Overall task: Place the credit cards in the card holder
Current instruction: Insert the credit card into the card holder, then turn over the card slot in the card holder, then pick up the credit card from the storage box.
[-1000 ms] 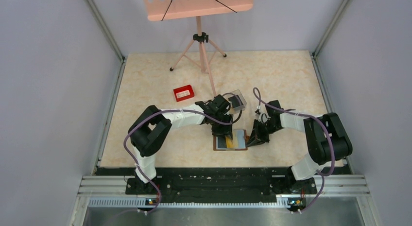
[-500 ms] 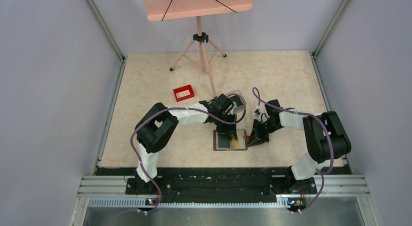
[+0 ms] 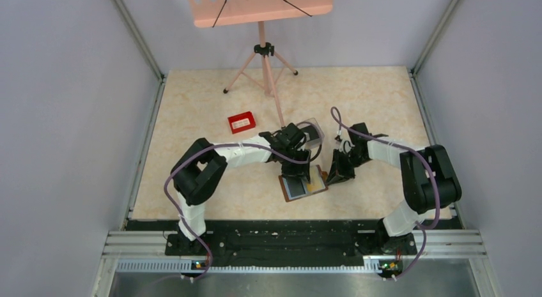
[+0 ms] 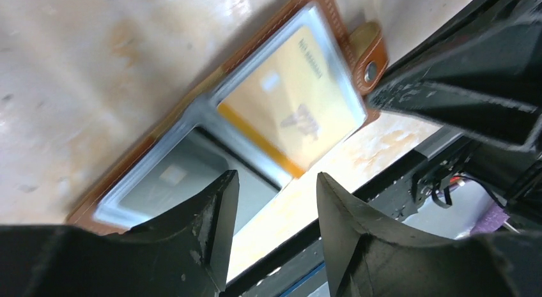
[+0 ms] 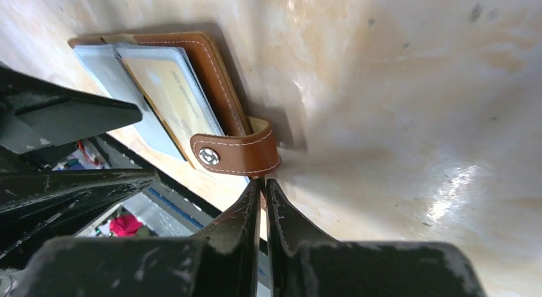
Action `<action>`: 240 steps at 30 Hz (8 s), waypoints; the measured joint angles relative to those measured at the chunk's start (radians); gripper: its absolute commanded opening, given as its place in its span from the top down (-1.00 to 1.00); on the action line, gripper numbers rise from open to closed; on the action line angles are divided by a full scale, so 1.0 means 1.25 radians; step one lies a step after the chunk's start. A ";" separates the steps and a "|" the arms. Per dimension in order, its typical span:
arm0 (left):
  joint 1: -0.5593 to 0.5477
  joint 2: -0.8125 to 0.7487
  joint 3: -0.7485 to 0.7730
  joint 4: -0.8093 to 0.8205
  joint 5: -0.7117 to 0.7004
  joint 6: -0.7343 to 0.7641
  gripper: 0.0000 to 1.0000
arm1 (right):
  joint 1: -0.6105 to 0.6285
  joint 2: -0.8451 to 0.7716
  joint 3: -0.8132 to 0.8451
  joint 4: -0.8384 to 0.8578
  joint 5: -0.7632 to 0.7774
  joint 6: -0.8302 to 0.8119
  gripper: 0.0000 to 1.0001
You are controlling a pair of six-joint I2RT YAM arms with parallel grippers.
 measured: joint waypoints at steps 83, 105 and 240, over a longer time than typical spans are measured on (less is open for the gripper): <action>0.034 -0.146 -0.153 0.008 -0.060 -0.078 0.33 | 0.191 0.120 0.085 0.113 -0.056 0.009 1.00; 0.021 -0.091 -0.064 0.045 0.041 -0.073 0.72 | 0.190 0.040 0.157 -0.049 0.092 0.000 0.95; 0.345 0.005 0.096 -0.132 0.014 0.129 1.00 | 0.213 0.488 0.818 -0.229 0.077 -0.129 0.70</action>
